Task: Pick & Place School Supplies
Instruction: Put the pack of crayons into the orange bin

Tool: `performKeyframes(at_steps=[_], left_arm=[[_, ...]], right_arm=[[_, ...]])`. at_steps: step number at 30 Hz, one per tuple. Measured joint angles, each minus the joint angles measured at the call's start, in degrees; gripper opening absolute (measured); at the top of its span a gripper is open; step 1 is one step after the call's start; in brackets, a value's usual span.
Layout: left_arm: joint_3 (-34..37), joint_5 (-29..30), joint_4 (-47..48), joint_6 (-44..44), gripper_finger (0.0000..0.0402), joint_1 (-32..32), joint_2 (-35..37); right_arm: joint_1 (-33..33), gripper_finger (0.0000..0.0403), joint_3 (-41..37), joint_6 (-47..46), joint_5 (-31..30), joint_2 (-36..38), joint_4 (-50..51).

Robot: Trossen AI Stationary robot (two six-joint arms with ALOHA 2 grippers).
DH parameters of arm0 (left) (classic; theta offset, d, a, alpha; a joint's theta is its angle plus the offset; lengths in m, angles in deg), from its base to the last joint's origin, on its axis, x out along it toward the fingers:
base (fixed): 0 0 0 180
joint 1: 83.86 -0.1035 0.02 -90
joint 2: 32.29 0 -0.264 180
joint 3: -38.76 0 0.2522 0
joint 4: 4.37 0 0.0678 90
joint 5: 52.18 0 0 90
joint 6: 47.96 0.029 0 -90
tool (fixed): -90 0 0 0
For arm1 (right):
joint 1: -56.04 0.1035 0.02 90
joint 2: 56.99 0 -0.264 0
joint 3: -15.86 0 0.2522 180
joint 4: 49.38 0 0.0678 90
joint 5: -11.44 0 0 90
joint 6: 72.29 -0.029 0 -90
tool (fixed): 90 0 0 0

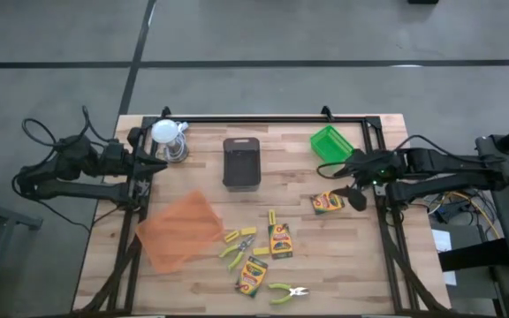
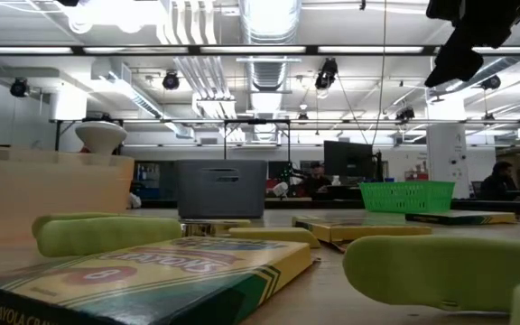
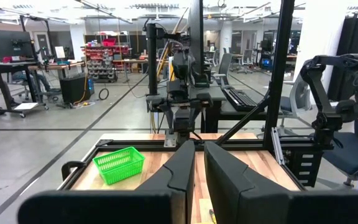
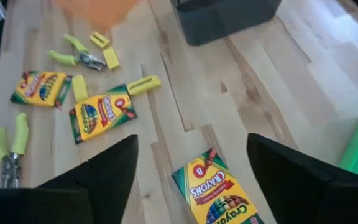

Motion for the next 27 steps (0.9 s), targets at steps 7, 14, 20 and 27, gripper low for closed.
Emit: performKeyframes(at_steps=[7, 14, 20, 27], left_arm=[[0.0, 0.0, 0.0, 0.0, 0.0044, 0.0, 0.0], [0.0, 0.0, 0.0, 0.0, 0.0044, 0.0, 0.0], [0.0, 0.0, 0.0, 0.0, 0.0044, 0.0, 0.0], [0.0, 0.0, 0.0, 0.0, 0.0044, 0.0, 0.0]], right_arm=[[0.0, 0.0339, 0.0, 5.5, -0.5, -4.6, 1.6], [0.0, 0.0337, 0.0, 15.4, -0.5, -7.8, 3.2], [0.0, 0.0343, -0.8, 16.8, -0.4, -10.2, 4.3], [0.0, 0.0354, -2.6, 17.0, -0.4, -13.6, 3.0]])
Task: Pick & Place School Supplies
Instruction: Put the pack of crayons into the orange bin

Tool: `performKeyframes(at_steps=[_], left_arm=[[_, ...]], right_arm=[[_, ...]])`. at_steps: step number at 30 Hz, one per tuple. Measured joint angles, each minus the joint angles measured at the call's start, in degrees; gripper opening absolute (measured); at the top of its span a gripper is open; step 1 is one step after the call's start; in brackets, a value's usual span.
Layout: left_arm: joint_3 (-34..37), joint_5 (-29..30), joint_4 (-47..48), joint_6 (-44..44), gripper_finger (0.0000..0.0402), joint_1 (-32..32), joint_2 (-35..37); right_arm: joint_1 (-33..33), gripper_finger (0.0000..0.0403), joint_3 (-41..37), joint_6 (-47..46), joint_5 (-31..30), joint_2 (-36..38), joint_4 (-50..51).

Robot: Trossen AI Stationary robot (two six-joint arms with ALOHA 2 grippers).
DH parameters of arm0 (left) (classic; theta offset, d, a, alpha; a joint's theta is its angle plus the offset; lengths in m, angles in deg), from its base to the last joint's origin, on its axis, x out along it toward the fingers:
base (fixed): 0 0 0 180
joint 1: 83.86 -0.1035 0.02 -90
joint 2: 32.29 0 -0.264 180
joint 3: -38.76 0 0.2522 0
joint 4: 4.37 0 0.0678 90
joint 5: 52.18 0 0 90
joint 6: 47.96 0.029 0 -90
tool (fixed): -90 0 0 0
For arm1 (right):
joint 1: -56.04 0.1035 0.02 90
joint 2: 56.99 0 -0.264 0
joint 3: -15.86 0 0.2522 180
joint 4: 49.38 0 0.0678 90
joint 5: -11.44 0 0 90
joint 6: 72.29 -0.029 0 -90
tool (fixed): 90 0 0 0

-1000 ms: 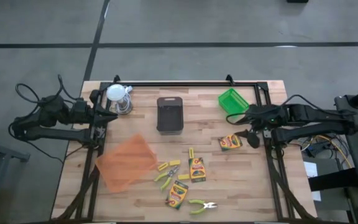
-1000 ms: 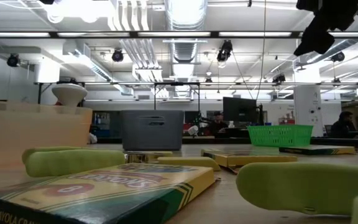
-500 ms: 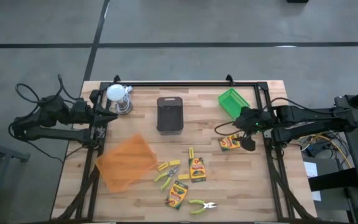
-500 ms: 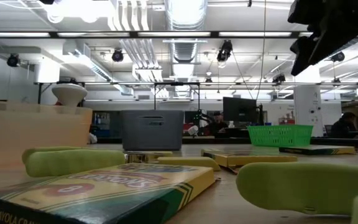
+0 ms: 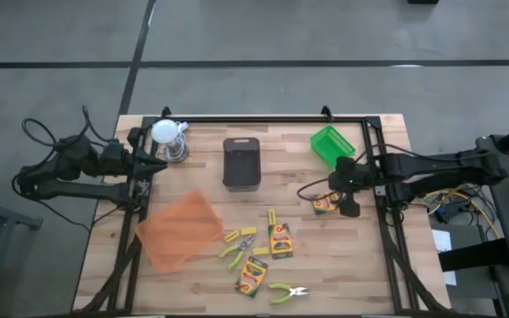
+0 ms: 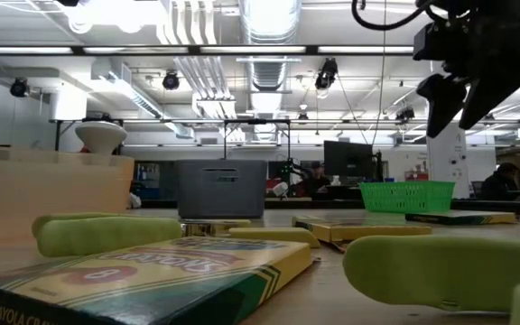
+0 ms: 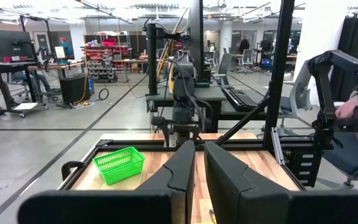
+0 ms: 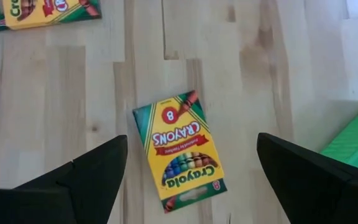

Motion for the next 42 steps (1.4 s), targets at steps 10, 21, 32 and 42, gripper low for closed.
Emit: performKeyframes(at_steps=[10, 21, 32, 42], left_arm=[[0.0, 0.0, 0.0, 0.0, 0.0044, 0.0, 0.0], [0.0, 0.0, 0.0, 0.0, 0.0044, 0.0, 0.0], [0.0, 0.0, 0.0, 0.0, 0.0044, 0.0, 0.0], [0.0, 0.0, 0.0, 0.0, 0.0044, 0.0, 0.0]], right_arm=[[0.0, 0.0354, 0.0, 0.0, 0.2, -4.4, -0.9], [0.0, 0.0354, 0.0, 0.0, 1.5, -3.5, -6.1], [0.0, 0.0353, -3.5, -0.1, 3.7, 4.4, -10.6], [0.0, 0.0353, -15.1, 0.6, 4.3, 15.0, -22.6]])
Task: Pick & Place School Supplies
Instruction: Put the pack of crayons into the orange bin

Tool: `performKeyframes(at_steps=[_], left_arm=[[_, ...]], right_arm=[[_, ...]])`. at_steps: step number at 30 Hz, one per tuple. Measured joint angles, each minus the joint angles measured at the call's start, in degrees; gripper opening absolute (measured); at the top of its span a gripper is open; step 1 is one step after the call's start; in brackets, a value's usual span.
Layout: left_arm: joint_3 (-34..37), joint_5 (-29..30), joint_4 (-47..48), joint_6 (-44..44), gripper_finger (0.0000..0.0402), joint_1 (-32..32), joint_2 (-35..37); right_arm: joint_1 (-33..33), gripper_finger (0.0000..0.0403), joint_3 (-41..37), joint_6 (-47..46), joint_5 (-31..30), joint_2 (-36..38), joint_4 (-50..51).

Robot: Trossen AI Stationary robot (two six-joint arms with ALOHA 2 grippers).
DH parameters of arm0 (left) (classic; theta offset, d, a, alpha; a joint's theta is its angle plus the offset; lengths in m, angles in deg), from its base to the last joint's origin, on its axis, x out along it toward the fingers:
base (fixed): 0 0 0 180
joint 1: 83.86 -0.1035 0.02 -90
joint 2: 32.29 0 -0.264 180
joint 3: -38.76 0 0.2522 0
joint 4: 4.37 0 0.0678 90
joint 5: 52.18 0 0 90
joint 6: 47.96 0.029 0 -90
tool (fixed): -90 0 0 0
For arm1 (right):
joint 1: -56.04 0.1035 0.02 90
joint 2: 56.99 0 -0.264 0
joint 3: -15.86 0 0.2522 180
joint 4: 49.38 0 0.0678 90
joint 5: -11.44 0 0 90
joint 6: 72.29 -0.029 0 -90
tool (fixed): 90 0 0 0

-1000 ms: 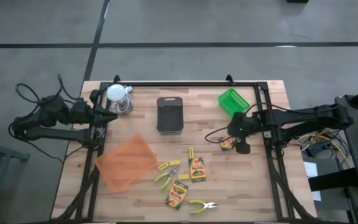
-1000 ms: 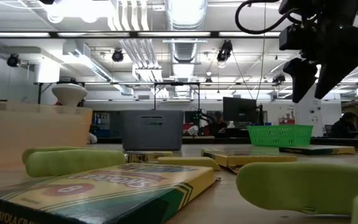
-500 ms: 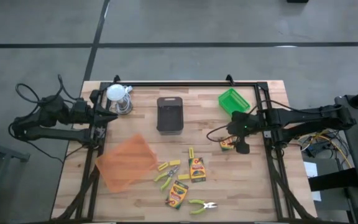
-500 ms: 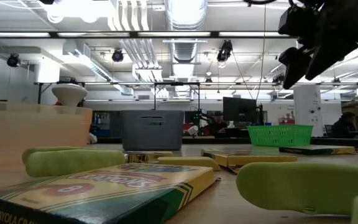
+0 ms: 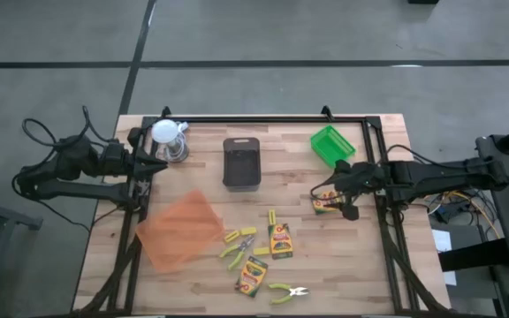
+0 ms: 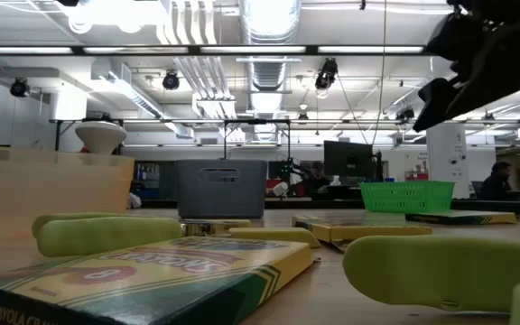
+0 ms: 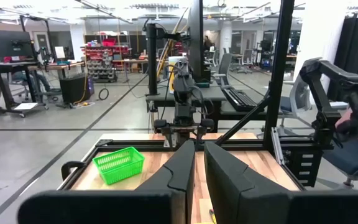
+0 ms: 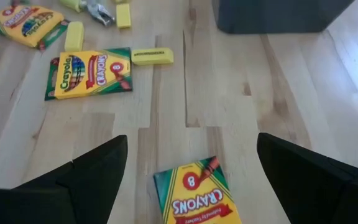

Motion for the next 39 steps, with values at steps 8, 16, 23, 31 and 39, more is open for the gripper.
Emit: performKeyframes(at_steps=[8, 16, 23, 31, 39], left_arm=[[0.0, 0.0, 0.0, 0.0, 0.0044, 0.0, 0.0], [0.0, 0.0, 0.0, 0.0, 0.0044, 0.0, 0.0], [0.0, 0.0, 0.0, 0.0, 0.0044, 0.0, 0.0], [0.0, 0.0, 0.0, 0.0, 0.0044, 0.0, 0.0], [0.0, 0.0, 0.0, 0.0, 0.0044, 0.0, 0.0]], right_arm=[[0.0, 0.0353, 0.9, 0.3, -3.0, -0.9, 0.9], [0.0, 0.0353, 0.9, 0.1, -2.9, -5.7, 0.8], [0.0, 0.0353, 0.9, 0.1, -2.9, -10.5, 0.8], [0.0, 0.0353, 0.9, 0.1, -2.8, -16.2, 0.8], [0.0, 0.0353, 0.9, 0.6, -2.8, -21.1, 0.7]])
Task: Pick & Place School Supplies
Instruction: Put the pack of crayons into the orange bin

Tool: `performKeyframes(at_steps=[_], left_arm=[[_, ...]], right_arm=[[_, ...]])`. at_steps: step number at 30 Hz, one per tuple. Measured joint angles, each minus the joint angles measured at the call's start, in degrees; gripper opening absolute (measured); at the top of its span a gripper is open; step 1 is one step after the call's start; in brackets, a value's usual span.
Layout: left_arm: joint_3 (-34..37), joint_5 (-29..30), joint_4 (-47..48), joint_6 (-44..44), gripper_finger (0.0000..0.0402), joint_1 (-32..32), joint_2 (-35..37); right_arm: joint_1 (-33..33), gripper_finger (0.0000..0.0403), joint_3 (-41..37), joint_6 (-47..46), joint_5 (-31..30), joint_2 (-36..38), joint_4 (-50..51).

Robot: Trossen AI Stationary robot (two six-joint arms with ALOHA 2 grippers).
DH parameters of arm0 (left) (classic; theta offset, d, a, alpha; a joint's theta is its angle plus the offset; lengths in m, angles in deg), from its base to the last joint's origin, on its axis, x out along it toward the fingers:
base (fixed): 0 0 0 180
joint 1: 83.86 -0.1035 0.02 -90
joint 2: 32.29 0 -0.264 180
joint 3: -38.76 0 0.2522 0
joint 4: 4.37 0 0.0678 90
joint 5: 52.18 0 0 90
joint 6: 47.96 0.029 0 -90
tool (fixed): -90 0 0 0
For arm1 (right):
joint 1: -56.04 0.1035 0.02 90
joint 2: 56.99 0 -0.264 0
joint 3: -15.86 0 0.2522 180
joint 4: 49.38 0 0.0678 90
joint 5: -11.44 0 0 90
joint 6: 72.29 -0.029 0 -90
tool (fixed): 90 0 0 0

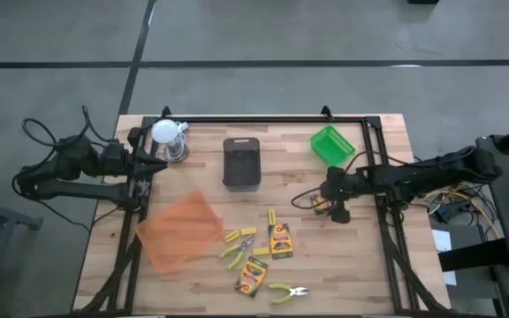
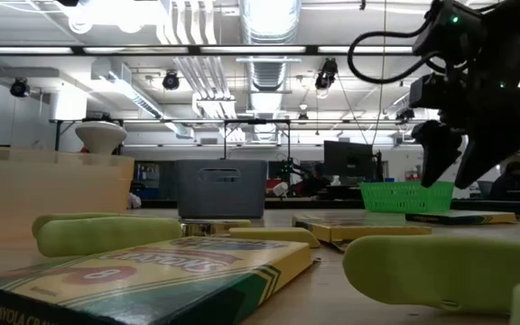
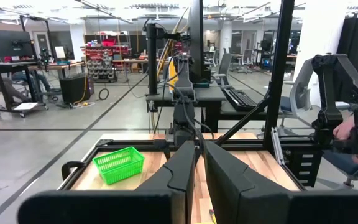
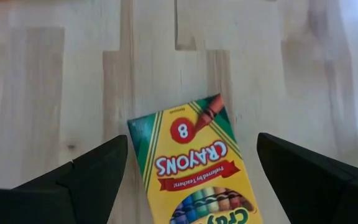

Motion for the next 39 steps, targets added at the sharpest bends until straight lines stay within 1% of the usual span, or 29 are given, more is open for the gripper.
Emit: performKeyframes(at_steps=[23, 28, 34, 39], left_arm=[[0.0, 0.0, 0.0, 0.0, 0.0044, 0.0, 0.0], [0.0, 0.0, 0.0, 0.0, 0.0044, 0.0, 0.0], [0.0, 0.0, 0.0, 0.0, 0.0044, 0.0, 0.0], [0.0, 0.0, 0.0, 0.0, 0.0044, 0.0, 0.0]], right_arm=[[0.0, 0.0352, 0.3, 0.3, -0.4, -11.0, -0.6], [0.0, 0.0352, 0.3, 0.8, -0.5, -11.3, -0.6], [0.0, 0.0352, 0.2, 4.8, -1.9, -11.3, -1.1], [0.0, 0.0352, 0.1, 6.0, -2.0, -11.3, -1.1]])
